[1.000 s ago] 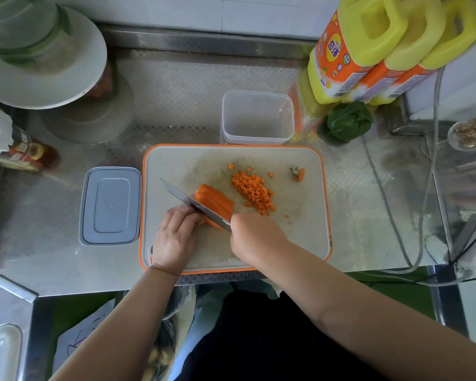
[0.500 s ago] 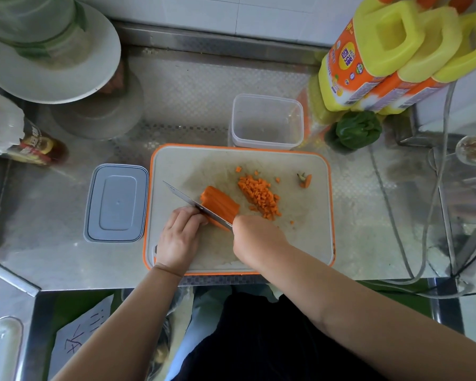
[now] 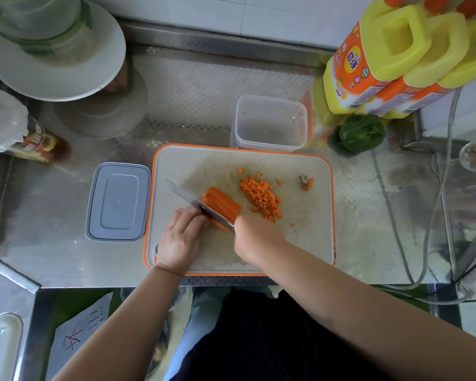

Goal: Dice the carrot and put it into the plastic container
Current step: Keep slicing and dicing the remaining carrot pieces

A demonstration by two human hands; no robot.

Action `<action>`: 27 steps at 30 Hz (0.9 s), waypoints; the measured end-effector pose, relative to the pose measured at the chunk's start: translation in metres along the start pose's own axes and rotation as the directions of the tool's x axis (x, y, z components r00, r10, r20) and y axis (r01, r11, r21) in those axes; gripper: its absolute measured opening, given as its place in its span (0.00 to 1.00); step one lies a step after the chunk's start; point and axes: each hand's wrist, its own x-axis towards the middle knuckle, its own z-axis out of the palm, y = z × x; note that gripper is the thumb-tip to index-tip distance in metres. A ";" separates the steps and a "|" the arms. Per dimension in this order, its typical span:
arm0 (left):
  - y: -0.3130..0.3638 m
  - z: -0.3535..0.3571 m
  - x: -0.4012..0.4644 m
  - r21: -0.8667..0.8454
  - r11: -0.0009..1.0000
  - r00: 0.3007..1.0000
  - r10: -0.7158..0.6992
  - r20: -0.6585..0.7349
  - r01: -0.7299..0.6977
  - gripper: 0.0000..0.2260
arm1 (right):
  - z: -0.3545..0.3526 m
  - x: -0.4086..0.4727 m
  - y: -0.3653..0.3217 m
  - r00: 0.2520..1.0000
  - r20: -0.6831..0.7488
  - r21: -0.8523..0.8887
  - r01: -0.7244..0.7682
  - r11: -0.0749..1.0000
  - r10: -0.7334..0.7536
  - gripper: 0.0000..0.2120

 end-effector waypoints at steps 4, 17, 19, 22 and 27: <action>0.000 0.000 0.000 0.009 1.000 1.000 0.005 0.002 -0.005 0.09 | 0.003 0.004 -0.001 1.000 -0.002 -0.007 0.000 1.000 0.000 0.09; 0.000 0.001 -0.003 0.022 1.000 1.000 -0.010 0.006 0.010 0.10 | 0.024 0.012 0.004 0.994 -0.106 -0.044 -0.003 0.999 -0.002 0.09; -0.001 0.002 -0.003 0.020 1.000 1.000 -0.015 0.001 0.015 0.09 | 0.026 0.012 0.002 0.993 -0.114 -0.037 -0.011 0.999 0.006 0.09; -0.002 0.003 -0.004 0.026 1.000 1.000 -0.014 0.000 0.014 0.07 | 0.029 0.015 -0.003 0.993 -0.117 -0.042 -0.009 0.999 0.004 0.11; -0.002 0.004 -0.005 0.009 1.000 1.000 -0.006 -0.018 0.006 0.09 | 0.036 0.020 -0.003 0.994 -0.110 0.024 -0.016 1.000 0.018 0.15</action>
